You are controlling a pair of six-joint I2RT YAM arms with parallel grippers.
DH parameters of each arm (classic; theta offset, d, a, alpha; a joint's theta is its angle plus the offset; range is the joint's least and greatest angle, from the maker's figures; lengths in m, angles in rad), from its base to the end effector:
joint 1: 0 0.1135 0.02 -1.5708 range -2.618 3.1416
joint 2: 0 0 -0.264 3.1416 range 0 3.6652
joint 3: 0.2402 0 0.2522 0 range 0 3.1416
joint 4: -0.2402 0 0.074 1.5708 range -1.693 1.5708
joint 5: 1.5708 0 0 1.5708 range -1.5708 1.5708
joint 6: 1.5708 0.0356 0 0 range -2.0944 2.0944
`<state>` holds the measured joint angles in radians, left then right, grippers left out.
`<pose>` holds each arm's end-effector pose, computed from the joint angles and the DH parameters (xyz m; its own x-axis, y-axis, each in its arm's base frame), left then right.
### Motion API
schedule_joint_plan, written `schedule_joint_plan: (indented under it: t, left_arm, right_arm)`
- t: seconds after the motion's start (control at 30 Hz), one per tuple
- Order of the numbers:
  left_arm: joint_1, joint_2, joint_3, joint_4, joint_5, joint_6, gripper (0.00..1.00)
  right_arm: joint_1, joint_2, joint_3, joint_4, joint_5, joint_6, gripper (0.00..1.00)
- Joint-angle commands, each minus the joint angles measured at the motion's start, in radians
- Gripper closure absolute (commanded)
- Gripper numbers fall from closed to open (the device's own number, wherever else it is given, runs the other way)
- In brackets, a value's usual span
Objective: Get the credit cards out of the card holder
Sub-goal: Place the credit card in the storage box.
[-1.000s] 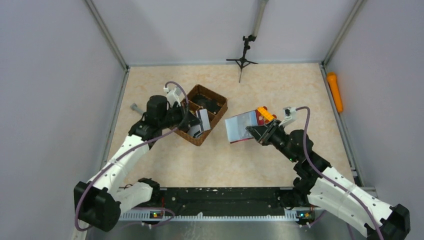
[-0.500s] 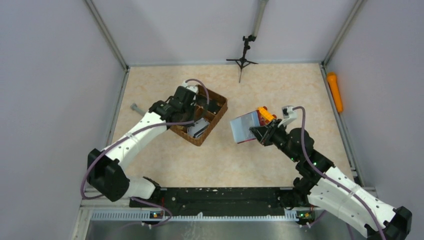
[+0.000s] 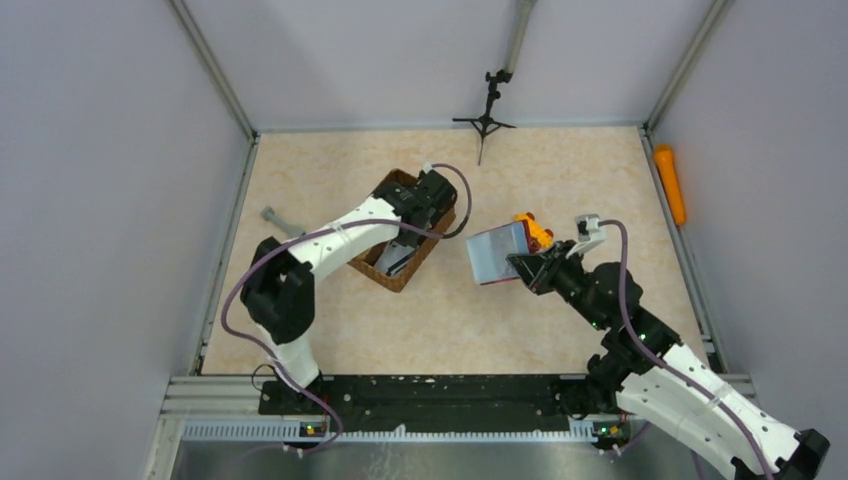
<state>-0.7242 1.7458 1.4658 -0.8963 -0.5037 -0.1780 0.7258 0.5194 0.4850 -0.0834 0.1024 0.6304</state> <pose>0.2798 -0.2246 0.2663 -0.7587 0.4641 -0.4572 0.3119 0.8749 0.3705 0.1119 0.0944 0.2832 -0.4155 0.4153 -0.8093 -0.4202 0.7014 0.5757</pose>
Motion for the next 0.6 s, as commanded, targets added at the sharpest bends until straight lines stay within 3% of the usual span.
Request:
schedule_joint_plan:
  t: [0.0,0.2,0.4,0.57]
  left_arm:
    - [-0.010,0.084,0.068,-0.075,-0.107,0.032,0.96]
    - [-0.015,0.197,0.093,-0.110,-0.160,0.007,0.88]
    - [-0.019,0.145,0.086,-0.096,0.022,-0.005,0.46]
    - [-0.018,-0.006,0.027,-0.048,0.109,-0.023,0.36]
  right_arm:
    - [0.006,-0.075,0.013,0.004,0.046,-0.012,1.00]
    - [0.007,-0.122,0.007,-0.025,0.088,-0.007,1.00]
    - [0.007,-0.123,-0.011,-0.023,0.087,0.006,1.00]
    - [0.007,-0.119,-0.026,-0.014,0.077,0.017,1.00]
